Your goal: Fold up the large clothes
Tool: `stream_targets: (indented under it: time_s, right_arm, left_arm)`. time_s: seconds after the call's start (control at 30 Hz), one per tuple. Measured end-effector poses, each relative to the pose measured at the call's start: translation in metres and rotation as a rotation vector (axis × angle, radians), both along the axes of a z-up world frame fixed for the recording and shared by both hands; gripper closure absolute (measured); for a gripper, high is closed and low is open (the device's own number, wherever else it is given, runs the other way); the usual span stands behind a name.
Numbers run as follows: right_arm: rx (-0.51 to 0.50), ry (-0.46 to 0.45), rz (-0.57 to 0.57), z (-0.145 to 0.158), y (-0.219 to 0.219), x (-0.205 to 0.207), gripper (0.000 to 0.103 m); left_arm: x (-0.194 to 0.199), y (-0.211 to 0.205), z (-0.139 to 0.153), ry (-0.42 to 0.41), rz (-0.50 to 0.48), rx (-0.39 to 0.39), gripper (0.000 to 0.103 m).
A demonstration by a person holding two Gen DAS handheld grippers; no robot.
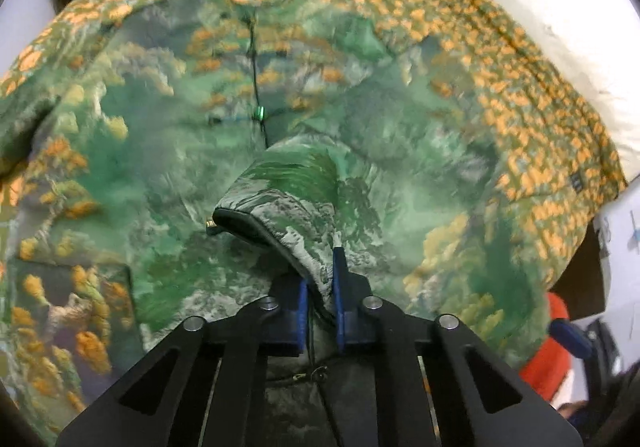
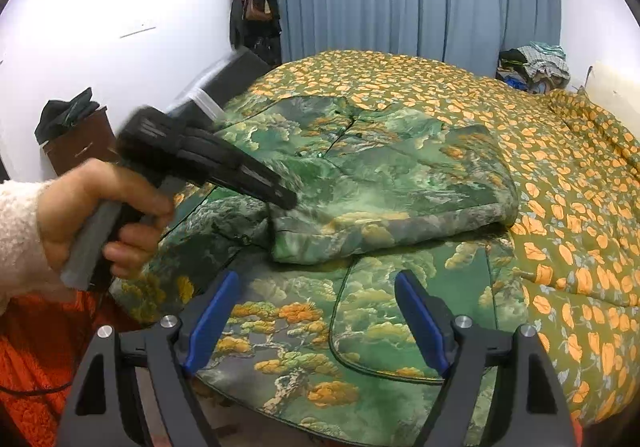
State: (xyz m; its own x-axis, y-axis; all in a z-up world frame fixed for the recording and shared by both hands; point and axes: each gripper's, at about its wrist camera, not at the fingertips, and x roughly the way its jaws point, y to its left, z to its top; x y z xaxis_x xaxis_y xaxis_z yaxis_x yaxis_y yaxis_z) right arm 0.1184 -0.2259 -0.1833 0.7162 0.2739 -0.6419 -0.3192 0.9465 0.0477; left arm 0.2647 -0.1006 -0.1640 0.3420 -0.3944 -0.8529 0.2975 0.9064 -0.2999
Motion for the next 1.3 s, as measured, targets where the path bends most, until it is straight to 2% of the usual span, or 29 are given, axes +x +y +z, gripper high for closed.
stream_targets:
  time_s: [0.13, 0.23, 0.37, 0.53, 0.63, 0.67, 0.7, 0.77, 0.97, 1.07, 1.13, 1.17, 1.3]
  right_arm:
    - [0.029, 0.0, -0.043, 0.003, -0.016, 0.007, 0.021]
    - [0.039, 0.018, -0.073, 0.006, -0.032, 0.023, 0.021]
    - [-0.006, 0.02, -0.102, 0.017, -0.055, 0.061, 0.021]
    - [-0.029, 0.018, -0.155, 0.027, -0.092, 0.142, 0.021]
    - [-0.01, 0.063, -0.177, 0.023, -0.111, 0.205, 0.024]
    - [-0.001, 0.083, -0.174, 0.019, -0.115, 0.223, 0.036]
    - [0.0, 0.112, -0.173, 0.015, -0.116, 0.247, 0.053]
    - [0.0, 0.147, -0.176, 0.008, -0.116, 0.289, 0.066]
    - [0.034, 0.146, -0.197, -0.018, -0.101, 0.372, 0.066]
    - [0.07, 0.287, -0.246, -0.064, -0.097, 0.402, 0.066]
    - [0.054, 0.355, -0.242, -0.09, -0.093, 0.407, 0.066]
    - [0.044, 0.339, -0.241, -0.093, -0.091, 0.404, 0.066]
    - [0.032, 0.296, -0.229, -0.08, -0.091, 0.39, 0.066]
  left_arm:
    - [0.028, 0.009, 0.032, -0.094, -0.006, 0.003, 0.097]
    - [0.069, 0.024, 0.042, -0.139, 0.029, 0.02, 0.097]
    - [0.123, 0.046, 0.031, -0.165, 0.077, 0.07, 0.097]
    - [0.166, 0.064, -0.006, -0.144, 0.125, 0.137, 0.097]
    - [0.177, 0.072, -0.025, -0.129, 0.143, 0.163, 0.097]
    - [0.18, 0.075, -0.029, -0.123, 0.148, 0.162, 0.097]
    - [0.179, 0.077, -0.032, -0.12, 0.15, 0.157, 0.097]
    - [0.181, 0.08, -0.039, -0.112, 0.151, 0.154, 0.096]
    - [0.182, 0.079, -0.054, -0.09, 0.154, 0.146, 0.096]
    - [0.183, 0.081, -0.062, -0.08, 0.162, 0.139, 0.096]
    - [0.183, 0.08, -0.063, -0.079, 0.161, 0.132, 0.095]
    - [0.183, 0.08, -0.063, -0.078, 0.159, 0.133, 0.095]
    - [0.184, 0.081, -0.063, -0.077, 0.153, 0.126, 0.095]
